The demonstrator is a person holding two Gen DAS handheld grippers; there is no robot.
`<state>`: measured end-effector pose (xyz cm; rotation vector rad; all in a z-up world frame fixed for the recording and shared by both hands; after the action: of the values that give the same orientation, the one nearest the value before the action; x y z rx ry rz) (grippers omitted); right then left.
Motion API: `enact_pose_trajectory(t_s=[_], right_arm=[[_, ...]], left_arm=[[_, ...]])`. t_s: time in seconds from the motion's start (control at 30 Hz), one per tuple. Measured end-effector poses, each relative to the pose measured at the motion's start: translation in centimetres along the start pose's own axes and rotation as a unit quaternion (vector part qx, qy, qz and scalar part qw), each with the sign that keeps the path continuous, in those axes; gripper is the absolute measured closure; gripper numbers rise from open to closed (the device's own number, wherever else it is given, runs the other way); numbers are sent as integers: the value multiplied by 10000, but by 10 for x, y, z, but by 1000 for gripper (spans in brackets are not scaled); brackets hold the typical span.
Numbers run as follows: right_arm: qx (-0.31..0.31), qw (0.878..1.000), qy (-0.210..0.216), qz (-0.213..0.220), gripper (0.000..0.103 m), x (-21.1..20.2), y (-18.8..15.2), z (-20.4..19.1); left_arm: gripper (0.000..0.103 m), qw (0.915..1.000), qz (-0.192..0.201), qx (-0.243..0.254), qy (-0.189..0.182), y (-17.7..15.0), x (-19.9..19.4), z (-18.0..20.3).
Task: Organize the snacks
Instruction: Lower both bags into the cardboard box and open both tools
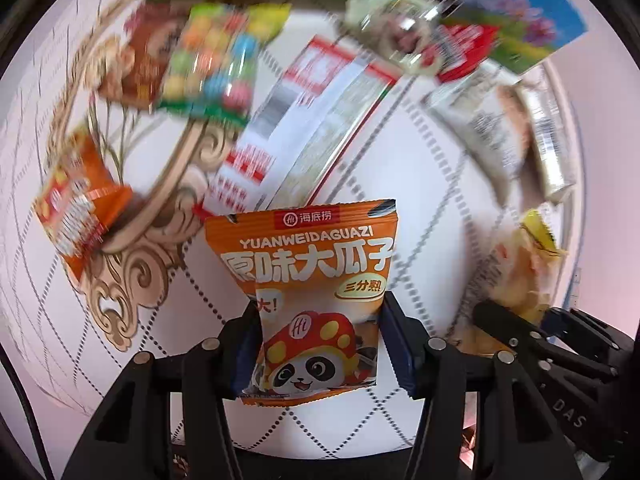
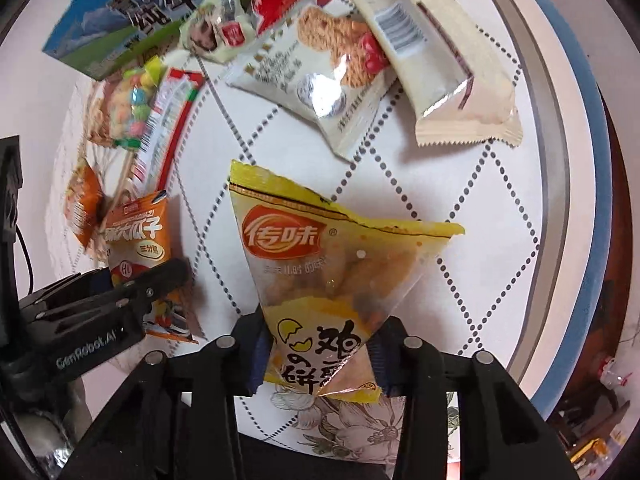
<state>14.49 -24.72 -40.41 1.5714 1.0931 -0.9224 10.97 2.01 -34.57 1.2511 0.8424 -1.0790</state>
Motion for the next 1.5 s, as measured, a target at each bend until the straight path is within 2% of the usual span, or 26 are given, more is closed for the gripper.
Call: enact_pose_trajectory(t_s=[0.17,0.3,0.43,0.6,0.7,0.87,1.03,1.23,1.27,1.3,1.37,1.4,1.5], right_arm=[[41,9993,346,149,65,-32,26,2],[37,9965,737,390,65,-70,65,-5],[-241,9920,977,762,65,-109,134,-15],[-671,9880,703,1199,65,-125,232,-15],[-745,9890,449,1196,65,-108,293,-13],[-811,9924,-32,926,65,-63,356,-12],[-1017,9924,-448,530,65,-15,383,-15],[-841,9939,-622,342,64,15,405,-10],[-810,9939,-674,315,58,21,404,-8],[-776,9939,-725,291,36,24,406,-6],[-705,9951,-640,280,9,28,408,-6],[-667,9955,-608,279,9,29,409,-6],[-622,9958,-583,324,9,30,408,-3]], left_arm=[[50,9989,356,-106,-297,30,-34,16],[50,9949,712,-297,-651,76,-73,29],[50,9902,1068,-270,-858,135,-109,40],[50,9888,1397,9,-531,224,-124,31],[50,9901,1364,166,-268,275,-111,14],[50,9938,1072,191,226,330,-69,-15],[50,9953,672,202,661,357,-18,-39],[49,9955,331,190,866,373,21,-63],[48,9955,305,176,877,376,25,-66],[44,9962,318,144,798,378,27,-67],[15,9972,339,4,661,381,31,-70],[11,9975,362,-29,610,382,31,-68],[10,9975,345,-21,618,383,32,-67]])
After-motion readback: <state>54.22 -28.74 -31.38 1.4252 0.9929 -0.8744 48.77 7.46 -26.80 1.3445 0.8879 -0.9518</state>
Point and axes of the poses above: each gripper's, at about its wrist camera, not at the fingertips, and x roughly the way its jaws point, z to its right, y to its top, the point moved 9 cm from there along x, roughly the way its jaws point, and after that the axes turned 15 degrees about z, right-handed, at the moved point
